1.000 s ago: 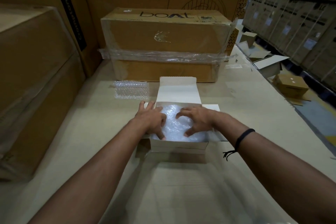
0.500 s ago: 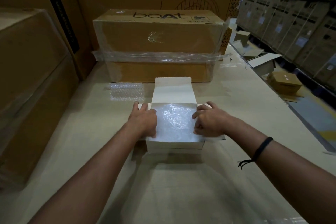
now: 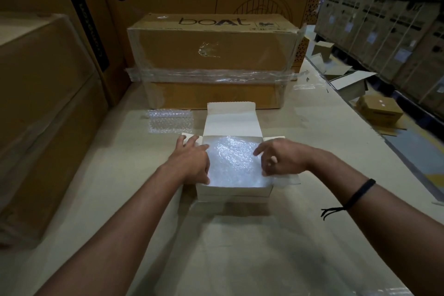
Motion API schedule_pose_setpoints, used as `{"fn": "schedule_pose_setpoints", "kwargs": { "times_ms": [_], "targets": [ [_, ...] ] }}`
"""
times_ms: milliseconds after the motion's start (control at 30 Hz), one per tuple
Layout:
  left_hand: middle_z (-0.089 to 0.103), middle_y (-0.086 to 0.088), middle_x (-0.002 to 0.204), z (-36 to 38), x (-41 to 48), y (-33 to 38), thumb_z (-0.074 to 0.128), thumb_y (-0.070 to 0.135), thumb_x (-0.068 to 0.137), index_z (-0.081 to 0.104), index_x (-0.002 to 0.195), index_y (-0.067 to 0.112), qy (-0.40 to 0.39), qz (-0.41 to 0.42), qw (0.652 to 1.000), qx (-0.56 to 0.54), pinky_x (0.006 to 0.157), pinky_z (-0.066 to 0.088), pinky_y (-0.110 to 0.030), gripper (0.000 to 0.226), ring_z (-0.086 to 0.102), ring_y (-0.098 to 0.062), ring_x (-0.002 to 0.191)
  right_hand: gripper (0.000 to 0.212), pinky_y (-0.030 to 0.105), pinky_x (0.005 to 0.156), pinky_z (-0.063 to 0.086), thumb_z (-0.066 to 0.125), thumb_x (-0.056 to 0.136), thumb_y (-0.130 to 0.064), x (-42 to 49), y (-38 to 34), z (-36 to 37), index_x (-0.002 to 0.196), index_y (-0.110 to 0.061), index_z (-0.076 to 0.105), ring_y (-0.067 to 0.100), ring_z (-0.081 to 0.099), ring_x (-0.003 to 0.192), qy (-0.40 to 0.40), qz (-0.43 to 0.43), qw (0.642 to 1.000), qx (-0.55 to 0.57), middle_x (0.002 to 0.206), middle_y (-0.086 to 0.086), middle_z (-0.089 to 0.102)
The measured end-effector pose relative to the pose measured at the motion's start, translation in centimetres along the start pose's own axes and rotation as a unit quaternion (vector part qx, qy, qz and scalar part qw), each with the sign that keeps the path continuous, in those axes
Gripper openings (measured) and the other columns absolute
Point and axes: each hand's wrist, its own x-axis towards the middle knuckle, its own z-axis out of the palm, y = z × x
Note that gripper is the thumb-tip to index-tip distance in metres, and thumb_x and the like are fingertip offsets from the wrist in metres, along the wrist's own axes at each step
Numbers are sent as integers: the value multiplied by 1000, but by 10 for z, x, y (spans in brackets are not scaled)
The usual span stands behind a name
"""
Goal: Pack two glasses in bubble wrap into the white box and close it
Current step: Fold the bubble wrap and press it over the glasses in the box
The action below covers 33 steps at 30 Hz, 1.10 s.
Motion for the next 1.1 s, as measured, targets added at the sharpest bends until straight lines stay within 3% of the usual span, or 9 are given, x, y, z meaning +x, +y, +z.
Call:
{"fn": "schedule_pose_setpoints", "kwargs": {
  "times_ms": [133, 300, 467, 633, 800, 867, 933, 1000, 1100],
  "targets": [
    [18, 0, 160, 11, 4, 7, 63, 54, 82, 69, 110, 26, -19, -26, 999, 32, 112, -1, -60, 40, 3, -33, 146, 37, 55, 118, -6, 41, 98, -47, 3, -12, 17, 113, -30, 71, 16, -1, 150, -109, 46, 987, -108, 161, -8, 18],
    [16, 2, 161, 11, 4, 6, 63, 55, 82, 68, 113, 26, -33, -26, 999, 18, 111, -2, -60, 43, 2, -31, 147, 42, 55, 116, -15, 36, 99, -45, 0, -13, 19, 132, -31, 59, 19, -18, 148, -160, 60, 981, -87, 164, -5, -1],
    [13, 3, 161, 7, 3, 4, 60, 46, 84, 72, 103, 27, -45, -16, 999, 6, 111, -8, -60, 30, -2, -30, 147, 33, 55, 118, -7, 47, 90, -17, -9, -8, -1, 93, -44, 66, 14, -5, 150, -68, 58, 996, -18, 161, -6, 19],
    [11, 4, 161, 4, 2, 2, 59, 41, 82, 72, 103, 28, -61, -13, 998, 4, 110, -13, -61, 28, -5, -29, 147, 39, 63, 115, -7, 34, 100, -33, -3, -20, 17, 131, -32, 58, 26, -15, 149, -160, 59, 968, -182, 164, 2, 4],
    [18, 3, 160, 4, -2, 6, 68, 51, 79, 73, 94, 30, -28, -23, 999, -8, 111, -6, -61, 26, 1, -29, 147, 41, 64, 115, -1, 31, 103, -36, 0, -26, 12, 139, -31, 50, 31, -9, 149, -195, 93, 964, -154, 164, 3, 4],
    [19, 2, 160, 1, -6, 5, 72, 49, 77, 73, 86, 30, 8, -32, 999, -32, 113, -3, -58, 21, 1, -29, 147, 35, 54, 115, 20, 40, 100, -38, 0, -22, 3, 128, -33, 61, 27, 22, 146, -139, 97, 980, -102, 158, -1, 30],
    [23, 2, 159, -2, -10, 5, 75, 49, 74, 73, 82, 29, 52, -46, 996, -59, 113, 0, -55, 21, 2, -28, 147, 25, 38, 99, 43, 52, 94, -42, 0, -19, -4, 108, -31, 70, 18, 54, 120, 9, 94, 995, -27, 137, -7, 57],
    [26, 3, 158, -4, -13, 6, 74, 54, 73, 74, 81, 30, 77, -55, 993, -68, 113, 3, -54, 26, 5, -26, 146, 23, 33, 92, 46, 58, 91, -45, 5, -22, -3, 108, -34, 69, 15, 57, 113, 111, 32, 992, -49, 131, -9, 60],
    [26, 2, 157, 0, -12, 9, 71, 62, 71, 72, 82, 30, 60, -62, 995, -48, 113, 6, -54, 34, 8, -28, 145, 29, 37, 103, 39, 62, 89, -46, 20, -35, 14, 116, -35, 67, 18, 47, 126, 112, -79, 988, -77, 139, -4, 52]
  ]
}}
